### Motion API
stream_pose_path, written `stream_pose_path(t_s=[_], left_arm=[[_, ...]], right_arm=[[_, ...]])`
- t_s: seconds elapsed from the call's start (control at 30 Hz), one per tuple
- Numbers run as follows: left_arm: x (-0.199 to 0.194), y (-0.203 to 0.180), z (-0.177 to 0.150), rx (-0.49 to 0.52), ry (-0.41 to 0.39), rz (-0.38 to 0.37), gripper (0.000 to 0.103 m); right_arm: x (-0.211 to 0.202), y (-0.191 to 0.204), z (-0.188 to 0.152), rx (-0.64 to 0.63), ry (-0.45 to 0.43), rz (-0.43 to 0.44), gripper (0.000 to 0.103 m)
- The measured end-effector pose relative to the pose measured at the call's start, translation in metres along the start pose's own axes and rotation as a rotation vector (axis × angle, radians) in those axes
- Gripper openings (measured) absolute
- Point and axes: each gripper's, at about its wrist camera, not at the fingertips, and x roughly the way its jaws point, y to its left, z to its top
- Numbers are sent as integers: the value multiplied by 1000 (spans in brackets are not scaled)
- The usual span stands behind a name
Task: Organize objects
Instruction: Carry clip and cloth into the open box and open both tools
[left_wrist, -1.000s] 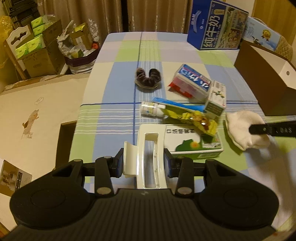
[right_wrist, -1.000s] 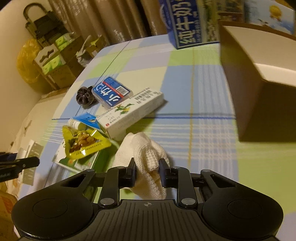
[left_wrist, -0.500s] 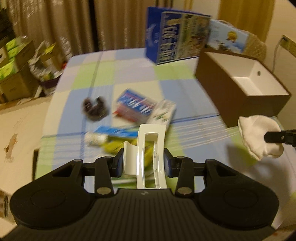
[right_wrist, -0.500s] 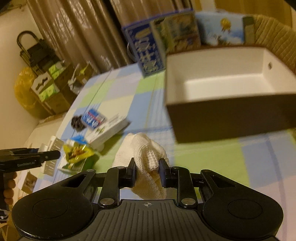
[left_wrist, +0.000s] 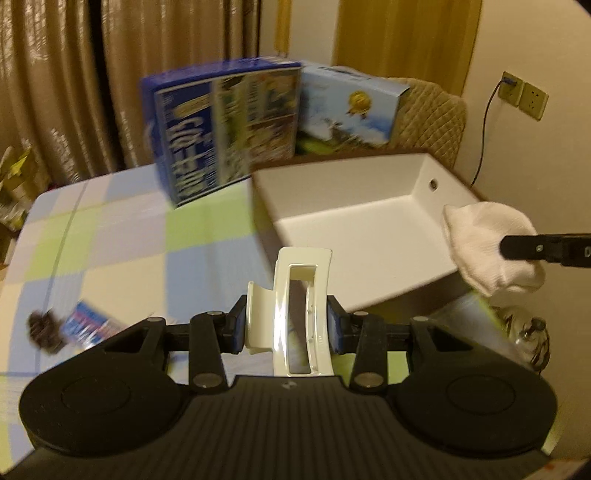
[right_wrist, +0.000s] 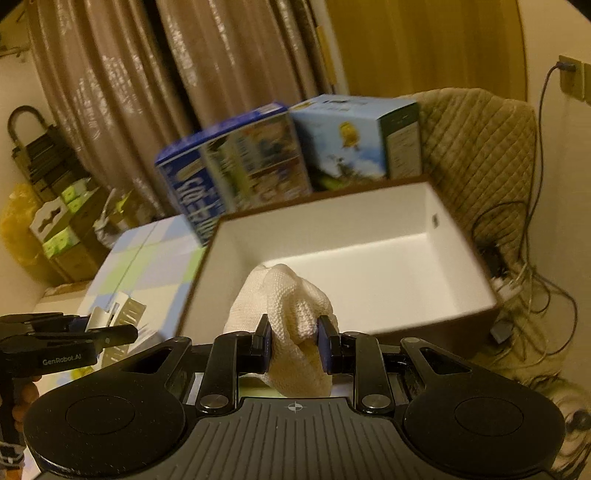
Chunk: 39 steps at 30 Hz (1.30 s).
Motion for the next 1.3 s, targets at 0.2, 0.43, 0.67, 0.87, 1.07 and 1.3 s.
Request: stream_pose_path(t_s=[0.2, 0.43, 0.67, 0.87, 1.07, 1.3], left_arm=[[39, -41, 42, -9, -2, -3, 36], [92, -66, 64, -19, 67, 21, 36], [138, -79, 63, -54, 165, 28, 36], [161, -86, 61, -60, 211, 40, 36], [174, -95, 61, -60, 243, 42, 36], [192, -109, 59, -55, 293, 21, 36]], right_arm=[[30, -38, 30, -15, 15, -4, 22], [89, -71, 33, -41, 134, -30, 22], [135, -93, 27, -50, 248, -26, 22], [149, -102, 27, -58, 256, 9, 42], [148, -106, 33, -79, 260, -2, 48], [149, -109, 31, -115, 287, -23, 48]])
